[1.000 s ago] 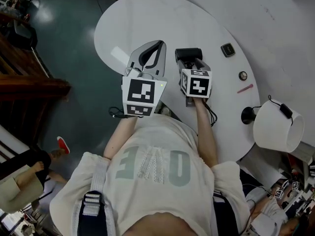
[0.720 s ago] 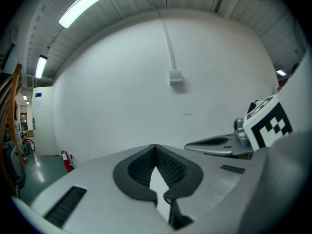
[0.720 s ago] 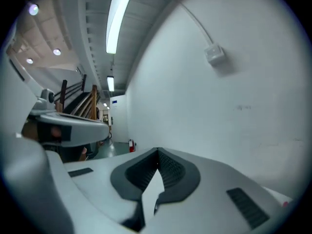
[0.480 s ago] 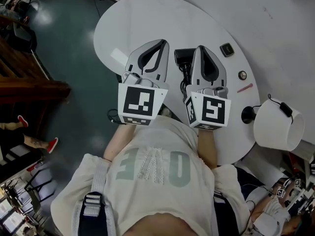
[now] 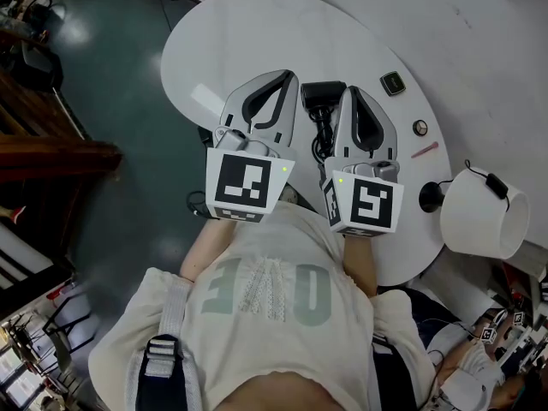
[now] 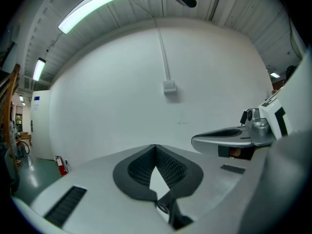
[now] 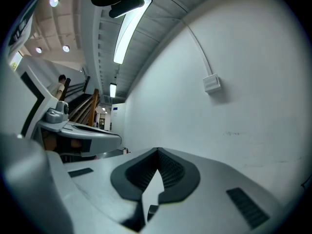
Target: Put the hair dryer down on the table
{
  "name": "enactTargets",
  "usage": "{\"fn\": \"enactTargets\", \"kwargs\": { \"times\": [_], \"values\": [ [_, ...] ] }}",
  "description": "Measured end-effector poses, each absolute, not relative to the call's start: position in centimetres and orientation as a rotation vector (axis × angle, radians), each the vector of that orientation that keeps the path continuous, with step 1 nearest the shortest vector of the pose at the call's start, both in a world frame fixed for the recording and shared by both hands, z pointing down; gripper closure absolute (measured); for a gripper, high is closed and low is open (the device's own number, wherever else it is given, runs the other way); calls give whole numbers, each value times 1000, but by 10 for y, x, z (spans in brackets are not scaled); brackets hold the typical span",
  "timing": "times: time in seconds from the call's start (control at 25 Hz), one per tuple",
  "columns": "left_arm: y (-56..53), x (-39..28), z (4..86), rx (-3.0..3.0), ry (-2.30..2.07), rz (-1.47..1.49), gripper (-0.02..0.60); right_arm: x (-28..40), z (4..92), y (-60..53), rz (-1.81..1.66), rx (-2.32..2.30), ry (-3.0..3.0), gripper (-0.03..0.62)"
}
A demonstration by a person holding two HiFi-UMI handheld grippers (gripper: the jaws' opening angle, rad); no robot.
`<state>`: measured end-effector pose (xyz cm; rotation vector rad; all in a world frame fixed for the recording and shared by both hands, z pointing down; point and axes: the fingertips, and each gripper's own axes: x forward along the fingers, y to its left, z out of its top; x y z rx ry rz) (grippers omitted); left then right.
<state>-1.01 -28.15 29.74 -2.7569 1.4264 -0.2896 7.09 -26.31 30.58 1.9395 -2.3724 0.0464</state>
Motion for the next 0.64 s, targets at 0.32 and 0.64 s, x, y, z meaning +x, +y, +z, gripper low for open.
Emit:
{"fn": "enactTargets", "kwargs": {
  "times": [0.32, 0.64],
  "values": [
    [-279, -10, 295, -2752, 1420, -295, 577, 69, 307, -261, 46, 1924, -2374, 589],
    [-279, -13, 296, -2758, 1443, -282, 578, 70, 305, -262, 52, 1936, -2374, 589]
  ]
}}
